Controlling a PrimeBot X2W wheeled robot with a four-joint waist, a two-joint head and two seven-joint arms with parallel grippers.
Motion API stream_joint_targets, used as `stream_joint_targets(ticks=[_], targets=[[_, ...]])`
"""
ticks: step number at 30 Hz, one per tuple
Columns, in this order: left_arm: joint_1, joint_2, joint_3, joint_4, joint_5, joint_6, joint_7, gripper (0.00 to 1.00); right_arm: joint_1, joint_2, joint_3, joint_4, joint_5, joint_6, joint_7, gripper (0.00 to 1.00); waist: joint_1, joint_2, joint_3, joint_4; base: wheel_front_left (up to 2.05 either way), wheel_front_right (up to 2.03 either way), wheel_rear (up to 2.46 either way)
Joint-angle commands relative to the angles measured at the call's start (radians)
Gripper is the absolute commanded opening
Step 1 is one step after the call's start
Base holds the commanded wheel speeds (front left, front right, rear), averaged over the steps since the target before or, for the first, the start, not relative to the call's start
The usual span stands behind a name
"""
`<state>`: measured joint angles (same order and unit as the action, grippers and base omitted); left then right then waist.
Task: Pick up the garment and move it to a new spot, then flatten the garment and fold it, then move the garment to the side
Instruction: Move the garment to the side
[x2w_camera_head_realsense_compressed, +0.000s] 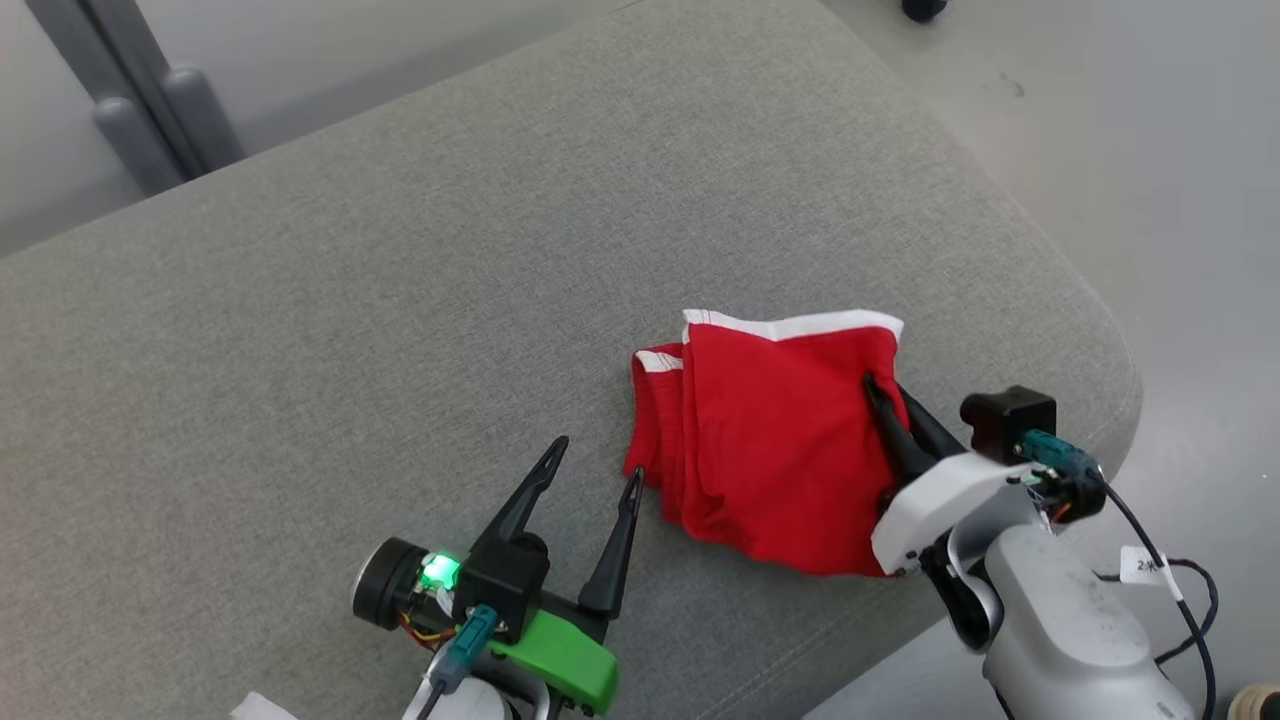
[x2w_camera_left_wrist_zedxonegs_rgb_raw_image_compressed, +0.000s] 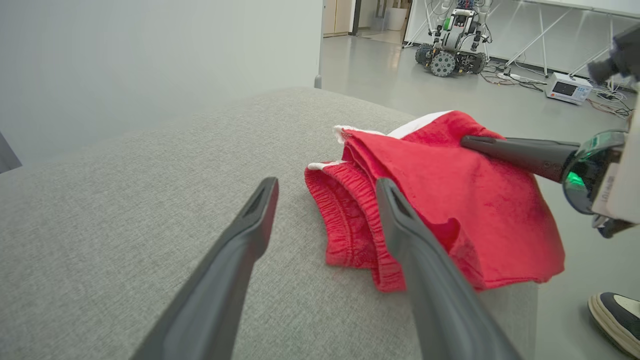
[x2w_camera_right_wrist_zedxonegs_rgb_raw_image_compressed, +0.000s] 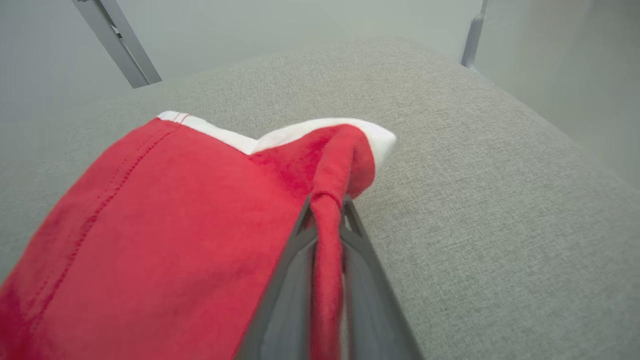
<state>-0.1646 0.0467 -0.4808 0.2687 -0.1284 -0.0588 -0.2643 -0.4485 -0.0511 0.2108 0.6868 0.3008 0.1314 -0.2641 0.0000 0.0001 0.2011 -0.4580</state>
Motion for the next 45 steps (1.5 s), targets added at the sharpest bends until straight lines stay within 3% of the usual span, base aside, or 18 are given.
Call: stream_joint_targets(ticks=[1,12,23,31,32,33,34,35,41,45], targets=[[-0.013,0.007,0.01,0.005,0.01,-0.007,0.0,1.0,-0.037,0.0,0.008,-0.003,-0.018,-0.002,0.0,0.0,0.0,-0.0001,0.036,0.002,0.0,0.0,0.0],[-0.091,0.019,0.034,0.005,0.08,-0.044,0.0,1.0,-0.347,-0.018,-0.063,0.103,-0.219,-0.002,0.0,0.0,0.0,-0.0001,0.202,0.127,0.0,0.0,0.0],[-0.172,0.04,0.014,-0.026,0.112,-0.062,0.0,1.0,-0.599,-0.2,-0.241,0.351,-0.429,-0.002,0.0,0.0,0.0,-0.0001,0.323,0.239,0.0,0.0,0.0],[-0.186,0.037,0.009,-0.025,0.109,-0.063,0.0,1.0,-0.668,-0.308,-0.397,0.398,-0.582,-0.002,0.013,0.0,0.0,-0.0001,0.348,0.274,0.0,0.0,0.0],[-0.187,0.036,0.009,-0.024,0.108,-0.063,0.0,1.0,-0.671,-0.313,-0.414,0.396,-0.596,-0.002,0.015,0.03,0.0,-0.0001,0.349,0.276,0.0,0.0,0.0],[-0.188,0.034,0.008,-0.023,0.106,-0.063,0.001,1.0,-0.673,-0.32,-0.435,0.389,-0.621,-0.002,0.017,0.16,0.0,-0.0001,0.35,0.279,0.0,0.0,0.0],[-0.188,0.033,0.009,-0.02,0.103,-0.063,0.001,1.0,-0.675,-0.327,-0.457,0.378,-0.643,-0.002,0.015,0.5,0.0,-0.0001,0.351,0.282,0.0,0.0,0.0],[-0.188,0.032,0.012,-0.017,0.1,-0.062,0.001,1.0,-0.675,-0.329,-0.482,0.369,-0.656,-0.002,0.014,1.0,0.0,-0.0001,0.351,0.284,0.0,0.0,0.0],[-0.182,0.031,0.034,0.002,0.095,-0.05,0.001,1.0,-0.651,-0.285,-0.644,0.278,-0.759,-0.002,0.004,1.0,0.0,-0.0001,0.329,0.294,0.0,0.0,0.0],[-0.161,0.026,0.049,0.005,0.091,-0.041,0.001,1.0,-0.655,-0.192,-0.681,0.173,-0.76,-0.002,-0.001,1.0,0.0,-0.0001,0.289,0.302,0.0,0.0,0.0]])
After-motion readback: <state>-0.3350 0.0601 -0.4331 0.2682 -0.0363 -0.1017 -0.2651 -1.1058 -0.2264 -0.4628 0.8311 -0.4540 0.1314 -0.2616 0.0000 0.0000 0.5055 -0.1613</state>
